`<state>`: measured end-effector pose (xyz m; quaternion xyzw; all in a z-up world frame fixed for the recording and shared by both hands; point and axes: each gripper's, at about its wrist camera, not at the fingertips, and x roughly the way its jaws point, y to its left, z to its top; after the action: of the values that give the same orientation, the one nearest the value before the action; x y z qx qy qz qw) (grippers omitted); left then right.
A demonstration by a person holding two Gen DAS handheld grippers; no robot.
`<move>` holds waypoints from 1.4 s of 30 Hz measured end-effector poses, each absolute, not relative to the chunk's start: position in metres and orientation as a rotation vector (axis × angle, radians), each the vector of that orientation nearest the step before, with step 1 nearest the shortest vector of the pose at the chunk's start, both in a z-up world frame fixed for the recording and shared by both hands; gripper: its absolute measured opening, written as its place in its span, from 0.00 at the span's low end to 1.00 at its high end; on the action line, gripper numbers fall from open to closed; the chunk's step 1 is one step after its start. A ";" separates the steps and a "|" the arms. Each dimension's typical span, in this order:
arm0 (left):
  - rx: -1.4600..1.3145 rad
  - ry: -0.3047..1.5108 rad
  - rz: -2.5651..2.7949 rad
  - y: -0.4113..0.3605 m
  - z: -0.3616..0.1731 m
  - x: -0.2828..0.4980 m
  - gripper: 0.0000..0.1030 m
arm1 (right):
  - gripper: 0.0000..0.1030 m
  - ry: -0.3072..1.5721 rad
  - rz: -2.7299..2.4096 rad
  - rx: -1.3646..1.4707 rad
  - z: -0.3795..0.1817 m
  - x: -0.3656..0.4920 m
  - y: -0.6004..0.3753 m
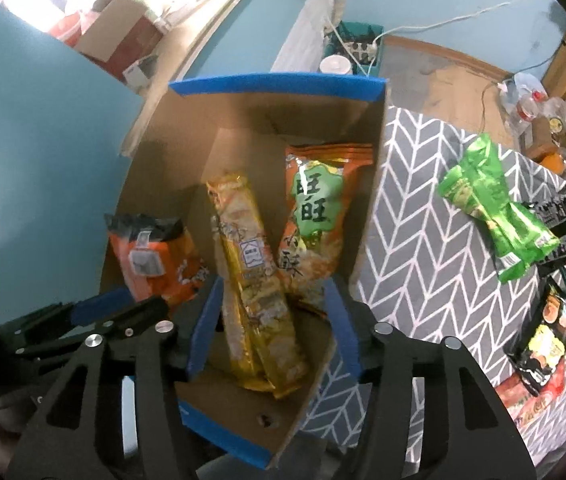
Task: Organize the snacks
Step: 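Open both grippers to release the bars and withdraw toward the table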
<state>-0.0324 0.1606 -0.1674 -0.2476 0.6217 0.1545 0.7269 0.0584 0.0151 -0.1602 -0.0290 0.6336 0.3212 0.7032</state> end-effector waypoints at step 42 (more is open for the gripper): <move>-0.185 1.431 -0.109 -0.044 -0.153 0.041 0.61 | 0.76 1.474 0.048 0.234 -0.187 0.044 -0.282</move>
<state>0.0415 -0.0441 -0.1527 -0.0847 0.6546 -0.0500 0.7496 0.0439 -0.2821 -0.1867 0.1067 0.6703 0.0217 0.7341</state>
